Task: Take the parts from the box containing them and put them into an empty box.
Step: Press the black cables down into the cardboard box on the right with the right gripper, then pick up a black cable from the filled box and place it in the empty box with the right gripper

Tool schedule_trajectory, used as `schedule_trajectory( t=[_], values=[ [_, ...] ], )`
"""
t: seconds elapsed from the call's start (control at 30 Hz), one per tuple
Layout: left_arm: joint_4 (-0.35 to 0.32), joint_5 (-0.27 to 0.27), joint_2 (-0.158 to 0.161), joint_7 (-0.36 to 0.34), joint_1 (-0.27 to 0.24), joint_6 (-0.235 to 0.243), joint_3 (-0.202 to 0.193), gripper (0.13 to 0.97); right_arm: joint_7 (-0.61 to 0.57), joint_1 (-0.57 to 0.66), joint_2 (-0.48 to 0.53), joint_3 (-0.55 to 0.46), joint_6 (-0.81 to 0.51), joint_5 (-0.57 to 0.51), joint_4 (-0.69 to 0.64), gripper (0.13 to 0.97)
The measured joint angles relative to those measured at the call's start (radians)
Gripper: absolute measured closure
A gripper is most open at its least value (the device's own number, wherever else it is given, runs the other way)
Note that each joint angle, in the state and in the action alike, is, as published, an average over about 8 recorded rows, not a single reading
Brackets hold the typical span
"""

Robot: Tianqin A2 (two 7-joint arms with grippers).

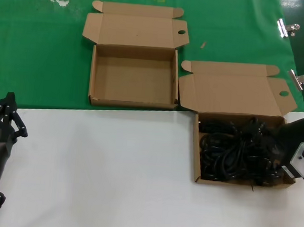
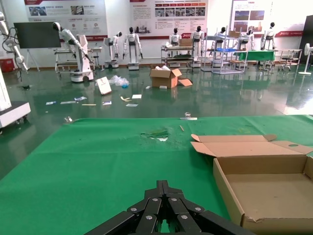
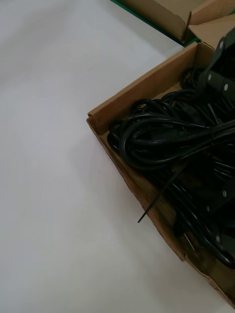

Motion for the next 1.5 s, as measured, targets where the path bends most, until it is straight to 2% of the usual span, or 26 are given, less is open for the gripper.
schedule_trajectory(
  t=[0.07, 0.33, 0.37, 0.63, 0.93, 1.27, 1.5],
  values=[
    [0.000, 0.000, 0.000, 0.000, 0.000, 0.000, 0.000, 0.957, -0.001, -0.001, 0.001, 0.000, 0.001, -0.001, -0.001, 0.406],
    [0.000, 0.000, 0.000, 0.000, 0.000, 0.000, 0.000, 0.957, 0.004, -0.002, 0.003, 0.001, 0.004, -0.003, 0.013, 0.623],
    [0.000, 0.000, 0.000, 0.000, 0.000, 0.000, 0.000, 0.957, 0.004, -0.002, 0.003, 0.001, 0.005, -0.003, 0.012, 0.623],
    [0.000, 0.000, 0.000, 0.000, 0.000, 0.000, 0.000, 0.957, -0.013, 0.000, -0.002, -0.003, 0.010, -0.009, -0.003, 0.801],
    [0.000, 0.000, 0.000, 0.000, 0.000, 0.000, 0.000, 0.957, -0.019, 0.004, -0.003, -0.003, 0.008, -0.007, -0.004, 0.904],
    [0.000, 0.000, 0.000, 0.000, 0.000, 0.000, 0.000, 0.957, 0.052, 0.040, 0.015, 0.010, 0.001, -0.021, 0.023, 0.925],
    [0.000, 0.000, 0.000, 0.000, 0.000, 0.000, 0.000, 0.957, 0.232, 0.069, 0.033, 0.019, -0.046, -0.038, 0.089, 0.925]
  ],
)
